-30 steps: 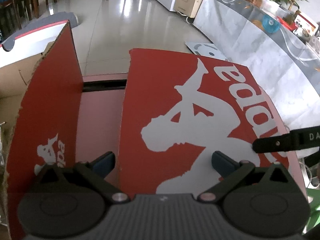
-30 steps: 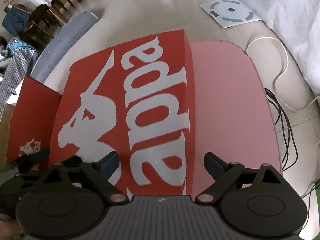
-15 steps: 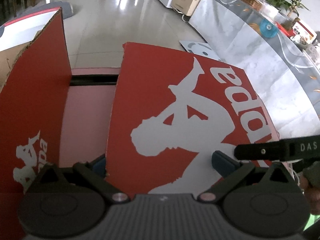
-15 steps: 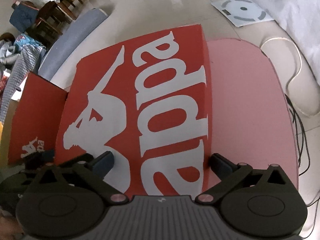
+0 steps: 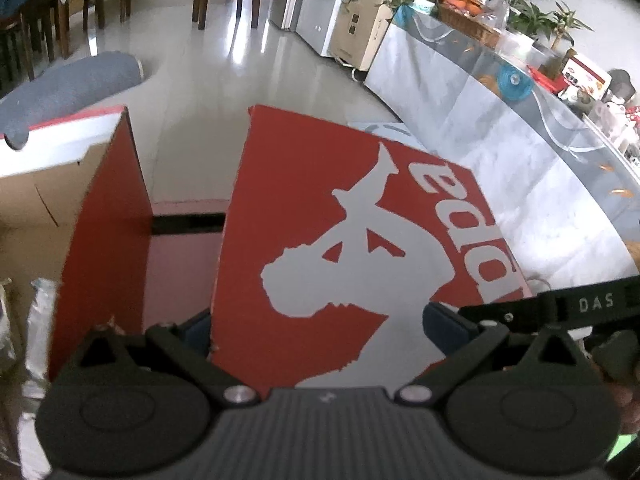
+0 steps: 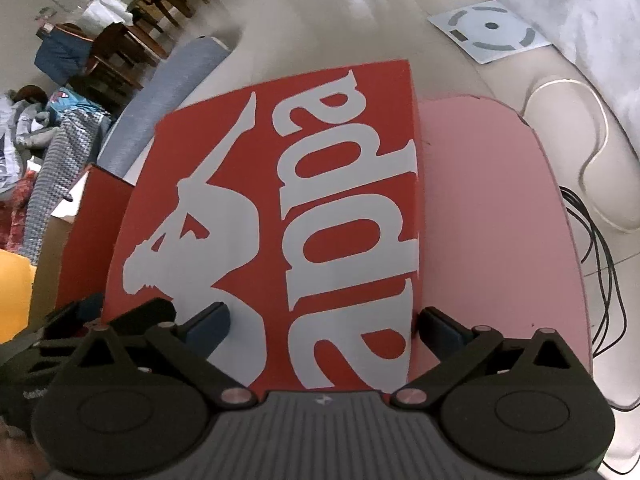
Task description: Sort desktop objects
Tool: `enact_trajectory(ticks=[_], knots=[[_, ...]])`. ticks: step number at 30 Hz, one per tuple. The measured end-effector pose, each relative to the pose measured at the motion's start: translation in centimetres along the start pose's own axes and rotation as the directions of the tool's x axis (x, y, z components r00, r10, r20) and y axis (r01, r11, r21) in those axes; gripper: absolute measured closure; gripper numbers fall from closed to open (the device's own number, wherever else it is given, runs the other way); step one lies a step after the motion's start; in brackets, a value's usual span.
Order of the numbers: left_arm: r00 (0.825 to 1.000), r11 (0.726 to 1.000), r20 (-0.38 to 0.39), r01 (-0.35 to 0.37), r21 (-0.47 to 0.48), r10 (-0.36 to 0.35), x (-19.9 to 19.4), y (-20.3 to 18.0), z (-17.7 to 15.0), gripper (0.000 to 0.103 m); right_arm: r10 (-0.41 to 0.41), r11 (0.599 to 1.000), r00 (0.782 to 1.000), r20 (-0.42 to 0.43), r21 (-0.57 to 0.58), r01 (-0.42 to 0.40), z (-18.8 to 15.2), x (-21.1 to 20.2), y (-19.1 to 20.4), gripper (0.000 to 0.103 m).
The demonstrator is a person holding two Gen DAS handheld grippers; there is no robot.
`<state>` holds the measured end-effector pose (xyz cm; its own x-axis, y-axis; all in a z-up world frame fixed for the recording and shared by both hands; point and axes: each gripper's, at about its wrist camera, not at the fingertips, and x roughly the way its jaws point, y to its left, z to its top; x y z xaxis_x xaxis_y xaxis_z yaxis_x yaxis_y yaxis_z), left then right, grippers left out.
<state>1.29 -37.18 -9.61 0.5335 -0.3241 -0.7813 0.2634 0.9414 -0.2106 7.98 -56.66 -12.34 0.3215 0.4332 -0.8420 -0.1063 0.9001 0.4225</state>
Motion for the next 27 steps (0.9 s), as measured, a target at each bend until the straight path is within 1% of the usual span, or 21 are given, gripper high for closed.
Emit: enact_trajectory(ticks=[4, 15, 19, 22, 27], knots=[[1.000, 1.000, 0.008, -0.002, 0.003, 0.002, -0.9, -0.2, 0.3, 0.001, -0.002, 1.000, 1.000, 0.022, -0.029, 0.002, -0.1, -0.7, 0.8, 0.003], [1.000, 1.000, 0.031, -0.007, 0.010, 0.007, -2.8, -0.9, 0.7, 0.001, -0.005, 1.000, 0.996, 0.084, -0.020, 0.007, -0.3, -2.8, 1.7, 0.003], [0.999, 1.000, 0.041, -0.018, 0.014, 0.018, -3.4, -0.9, 0.7, 0.001, 0.000, 0.999, 0.996, 0.086, -0.041, 0.004, -0.6, -3.4, 2.1, 0.004], [0.999, 1.000, 0.037, -0.010, 0.004, 0.010, -3.8, -0.6, 0.7, 0.001, 0.001, 0.999, 0.996, 0.088, -0.047, 0.003, -0.8, -3.7, 2.2, 0.004], [0.999, 1.000, 0.045, -0.027, 0.008, 0.027, -4.7, -0.4, 0.6, 0.001, 0.002, 0.998, 0.995, 0.104, -0.067, 0.005, -0.9, -4.4, 3.0, 0.004]])
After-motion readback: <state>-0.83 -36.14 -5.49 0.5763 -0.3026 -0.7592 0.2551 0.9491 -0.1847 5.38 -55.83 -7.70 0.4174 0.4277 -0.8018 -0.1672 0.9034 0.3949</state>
